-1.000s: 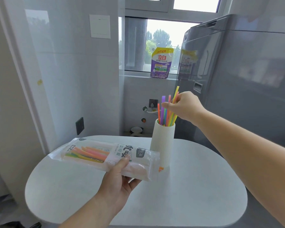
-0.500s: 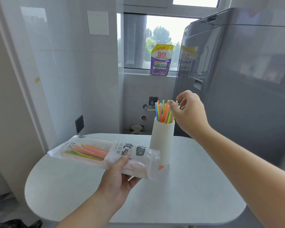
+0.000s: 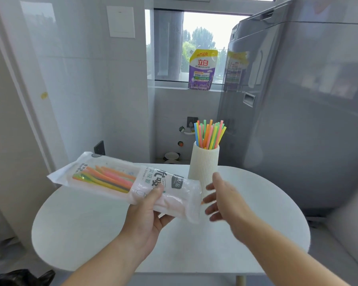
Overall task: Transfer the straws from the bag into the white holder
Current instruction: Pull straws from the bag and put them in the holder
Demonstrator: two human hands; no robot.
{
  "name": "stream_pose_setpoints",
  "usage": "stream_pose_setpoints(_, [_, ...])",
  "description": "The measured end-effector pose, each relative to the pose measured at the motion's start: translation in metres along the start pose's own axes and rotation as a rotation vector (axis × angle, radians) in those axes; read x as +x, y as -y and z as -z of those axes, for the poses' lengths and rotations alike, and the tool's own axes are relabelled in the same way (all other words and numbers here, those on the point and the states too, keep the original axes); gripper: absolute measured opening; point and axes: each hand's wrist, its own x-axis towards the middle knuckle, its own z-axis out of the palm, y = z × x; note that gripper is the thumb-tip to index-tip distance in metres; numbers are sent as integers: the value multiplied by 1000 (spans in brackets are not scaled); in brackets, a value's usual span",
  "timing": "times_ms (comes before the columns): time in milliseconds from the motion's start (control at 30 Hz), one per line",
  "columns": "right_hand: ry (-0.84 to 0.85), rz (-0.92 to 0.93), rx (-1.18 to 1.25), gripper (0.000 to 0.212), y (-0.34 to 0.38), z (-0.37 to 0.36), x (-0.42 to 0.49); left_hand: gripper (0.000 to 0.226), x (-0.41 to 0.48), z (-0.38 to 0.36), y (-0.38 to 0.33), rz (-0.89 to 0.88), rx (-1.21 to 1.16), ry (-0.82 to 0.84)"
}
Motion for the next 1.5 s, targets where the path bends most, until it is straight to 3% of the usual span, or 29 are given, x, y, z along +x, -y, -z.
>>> stream_pose_setpoints(67, [91, -211, 167, 61, -15, -8, -10, 27, -3, -4, 2, -48, 69, 16])
stream_pose_setpoints(167, [145, -315, 351, 63, -25, -21, -19, 27, -9, -10, 6, -124, 196, 59])
stream_pose_setpoints(233, [135, -302, 404, 60, -27, -27, -21, 28, -12, -12, 7, -168, 268, 73])
stream_pose_setpoints(333, [83, -252, 292, 60, -28, -26, -20, 31, -13, -13, 7, -183, 293, 67])
stream_pose_setpoints(500, [87, -224, 252, 46, -24, -15, -17, 29, -6, -7, 3, -133, 207, -8])
stream_pose_setpoints(633, [148, -65, 195, 28, -23, -3, -15, 31, 1, -1, -3, -66, 74, -58])
stream_pose_setpoints(867, [50, 180, -29, 25, -17, 13, -13, 39, 3, 4, -6, -4, -49, -85])
stream_pose_setpoints(1200, [130, 150, 115, 23, -12, 21, -11, 33, 1, 4, -8, 46, -102, -100])
stream_pose_setpoints(1500, [83, -100, 523, 26, -9, 29, -5, 35, 0, 0, -7, 64, -141, -76])
